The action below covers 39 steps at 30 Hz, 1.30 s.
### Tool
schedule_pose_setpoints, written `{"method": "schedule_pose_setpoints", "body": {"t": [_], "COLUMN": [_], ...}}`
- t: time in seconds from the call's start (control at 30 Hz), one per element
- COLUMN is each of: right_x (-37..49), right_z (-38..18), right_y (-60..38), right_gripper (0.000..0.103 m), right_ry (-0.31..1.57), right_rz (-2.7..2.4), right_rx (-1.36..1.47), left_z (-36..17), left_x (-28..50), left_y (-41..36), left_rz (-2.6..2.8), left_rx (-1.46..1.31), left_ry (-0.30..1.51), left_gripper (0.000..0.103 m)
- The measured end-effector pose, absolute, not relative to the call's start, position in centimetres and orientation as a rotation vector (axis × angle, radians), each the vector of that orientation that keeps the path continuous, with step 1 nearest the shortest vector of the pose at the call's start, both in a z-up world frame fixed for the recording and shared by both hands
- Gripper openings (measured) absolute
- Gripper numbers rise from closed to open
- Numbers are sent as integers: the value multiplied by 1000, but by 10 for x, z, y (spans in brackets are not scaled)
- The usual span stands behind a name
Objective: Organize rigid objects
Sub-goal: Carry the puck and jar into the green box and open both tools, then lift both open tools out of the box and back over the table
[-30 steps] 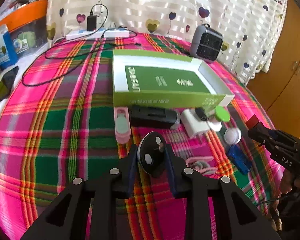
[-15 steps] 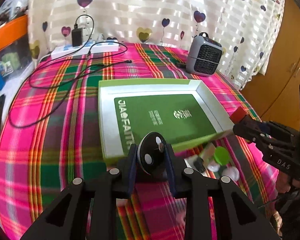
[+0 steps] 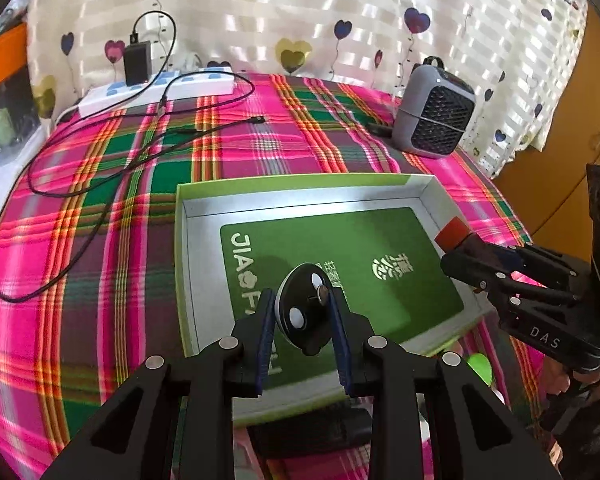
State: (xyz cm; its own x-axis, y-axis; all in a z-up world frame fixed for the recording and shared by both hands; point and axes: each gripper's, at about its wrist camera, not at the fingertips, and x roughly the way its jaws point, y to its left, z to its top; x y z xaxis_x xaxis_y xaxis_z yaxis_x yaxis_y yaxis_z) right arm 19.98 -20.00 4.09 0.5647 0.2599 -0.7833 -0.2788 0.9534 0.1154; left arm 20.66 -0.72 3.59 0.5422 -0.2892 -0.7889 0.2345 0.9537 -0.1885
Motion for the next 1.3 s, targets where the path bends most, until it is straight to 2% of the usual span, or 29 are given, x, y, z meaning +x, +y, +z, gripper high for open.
{"method": "schedule_pose_setpoints", "body": {"t": [0.83, 1.0, 1.3], "right_x": [222, 219, 204], "right_z": [26, 28, 39], "right_y": [-198, -199, -203], "right_gripper": [34, 50, 51], "right_ry": [958, 934, 887], "right_rz": [281, 285, 271], "right_rx": [-2, 10, 27], "left_z": [20, 21, 37], "left_x": [220, 218, 200], "left_y": [-11, -10, -7], "left_rz": [-287, -295, -303], "left_rx": [-38, -61, -85], "left_ry": [974, 964, 911], "left_gripper": [26, 31, 37]}}
